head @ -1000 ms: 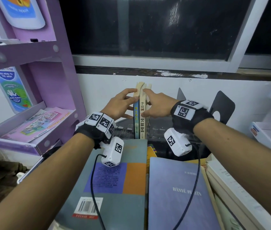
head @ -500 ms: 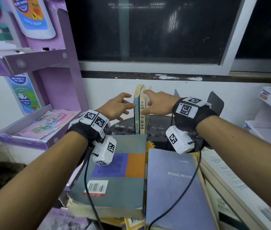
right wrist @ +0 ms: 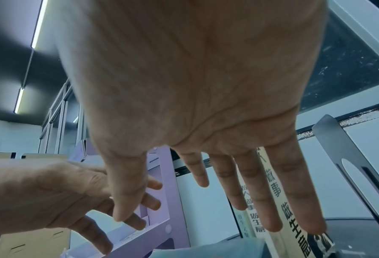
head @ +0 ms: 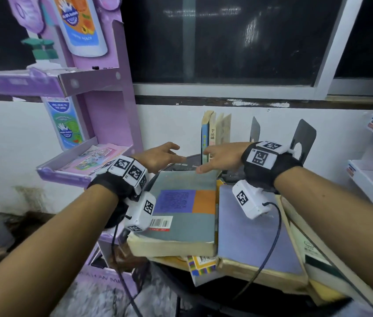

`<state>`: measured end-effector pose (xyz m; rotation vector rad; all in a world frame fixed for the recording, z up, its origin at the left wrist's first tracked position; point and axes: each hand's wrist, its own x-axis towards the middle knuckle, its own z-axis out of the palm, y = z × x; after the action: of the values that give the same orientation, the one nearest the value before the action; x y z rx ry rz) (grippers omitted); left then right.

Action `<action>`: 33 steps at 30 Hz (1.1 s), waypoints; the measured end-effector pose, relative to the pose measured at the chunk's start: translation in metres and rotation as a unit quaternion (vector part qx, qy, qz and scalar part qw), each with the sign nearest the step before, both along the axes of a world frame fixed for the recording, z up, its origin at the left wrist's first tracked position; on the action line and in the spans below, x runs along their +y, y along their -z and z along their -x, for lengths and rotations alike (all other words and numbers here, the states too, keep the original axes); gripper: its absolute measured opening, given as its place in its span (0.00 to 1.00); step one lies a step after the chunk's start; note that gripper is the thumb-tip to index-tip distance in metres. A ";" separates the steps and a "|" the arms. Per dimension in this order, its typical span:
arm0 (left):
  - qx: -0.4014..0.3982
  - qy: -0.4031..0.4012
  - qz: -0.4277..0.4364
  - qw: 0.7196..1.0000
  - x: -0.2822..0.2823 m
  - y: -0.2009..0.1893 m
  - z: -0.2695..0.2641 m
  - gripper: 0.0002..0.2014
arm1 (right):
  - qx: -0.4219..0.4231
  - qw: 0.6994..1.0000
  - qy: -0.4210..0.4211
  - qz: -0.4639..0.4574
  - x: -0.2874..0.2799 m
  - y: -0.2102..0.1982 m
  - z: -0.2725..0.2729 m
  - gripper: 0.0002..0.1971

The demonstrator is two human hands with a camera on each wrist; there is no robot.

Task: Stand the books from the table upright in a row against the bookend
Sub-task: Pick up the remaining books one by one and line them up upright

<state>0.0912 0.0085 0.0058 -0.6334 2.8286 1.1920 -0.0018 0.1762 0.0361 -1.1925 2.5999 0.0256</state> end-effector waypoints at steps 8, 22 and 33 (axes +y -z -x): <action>-0.079 -0.030 0.006 0.996 -0.013 0.024 -0.028 0.32 | -0.013 0.999 0.028 -0.005 -0.009 0.017 -0.017 0.43; -0.161 -0.059 -0.093 0.981 -0.015 0.046 -0.040 0.24 | -0.044 0.996 0.078 -0.012 -0.010 0.029 -0.012 0.37; -0.135 -0.064 -0.123 0.981 -0.024 0.066 -0.038 0.42 | -0.051 0.996 0.048 -0.049 -0.014 0.037 -0.009 0.38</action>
<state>0.1295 -0.0154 -0.0604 -0.8923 2.4044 1.3309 0.0073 0.1621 -0.0007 -1.0069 2.5336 0.0695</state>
